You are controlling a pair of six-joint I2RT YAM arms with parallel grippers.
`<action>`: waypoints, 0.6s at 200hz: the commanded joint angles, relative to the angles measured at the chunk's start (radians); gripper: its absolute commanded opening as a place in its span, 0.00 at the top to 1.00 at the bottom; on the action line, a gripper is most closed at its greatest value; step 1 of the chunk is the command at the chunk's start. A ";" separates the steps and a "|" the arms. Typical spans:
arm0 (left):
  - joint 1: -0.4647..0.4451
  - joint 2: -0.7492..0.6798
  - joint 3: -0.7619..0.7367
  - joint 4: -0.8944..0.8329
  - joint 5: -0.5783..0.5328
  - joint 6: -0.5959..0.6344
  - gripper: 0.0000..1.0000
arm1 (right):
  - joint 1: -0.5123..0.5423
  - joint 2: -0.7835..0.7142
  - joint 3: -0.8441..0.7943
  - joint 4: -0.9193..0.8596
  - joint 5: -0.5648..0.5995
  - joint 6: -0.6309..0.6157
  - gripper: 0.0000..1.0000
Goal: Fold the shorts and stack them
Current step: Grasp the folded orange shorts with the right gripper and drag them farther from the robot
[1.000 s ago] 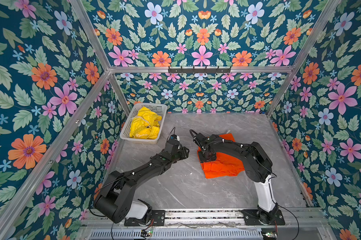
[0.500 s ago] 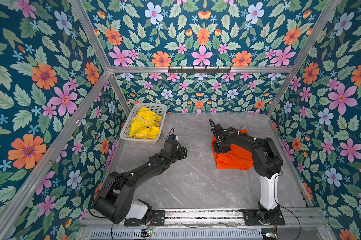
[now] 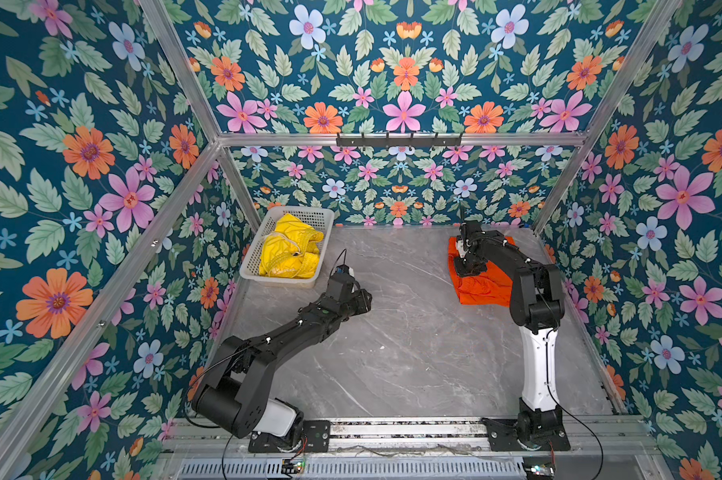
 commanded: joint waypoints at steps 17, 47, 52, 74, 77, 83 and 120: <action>0.014 -0.003 0.019 -0.019 0.000 0.021 0.52 | -0.048 0.079 0.103 -0.055 -0.029 -0.065 0.76; 0.022 -0.015 0.026 -0.025 -0.004 0.021 0.53 | -0.076 0.107 0.148 -0.057 -0.033 -0.022 0.76; 0.022 -0.015 0.031 -0.027 -0.004 0.021 0.53 | -0.078 0.110 0.154 -0.056 -0.033 -0.019 0.76; 0.024 -0.020 0.041 -0.037 -0.004 0.025 0.52 | -0.086 0.134 0.197 -0.078 -0.036 -0.010 0.76; 0.024 -0.020 0.042 -0.038 -0.005 0.027 0.52 | -0.087 0.136 0.202 -0.081 -0.037 -0.010 0.75; 0.026 -0.020 0.046 -0.042 -0.004 0.028 0.52 | -0.086 0.136 0.210 -0.086 -0.042 -0.010 0.73; 0.032 -0.049 0.083 -0.088 -0.022 0.056 0.51 | -0.081 0.043 0.212 -0.071 -0.080 0.004 0.50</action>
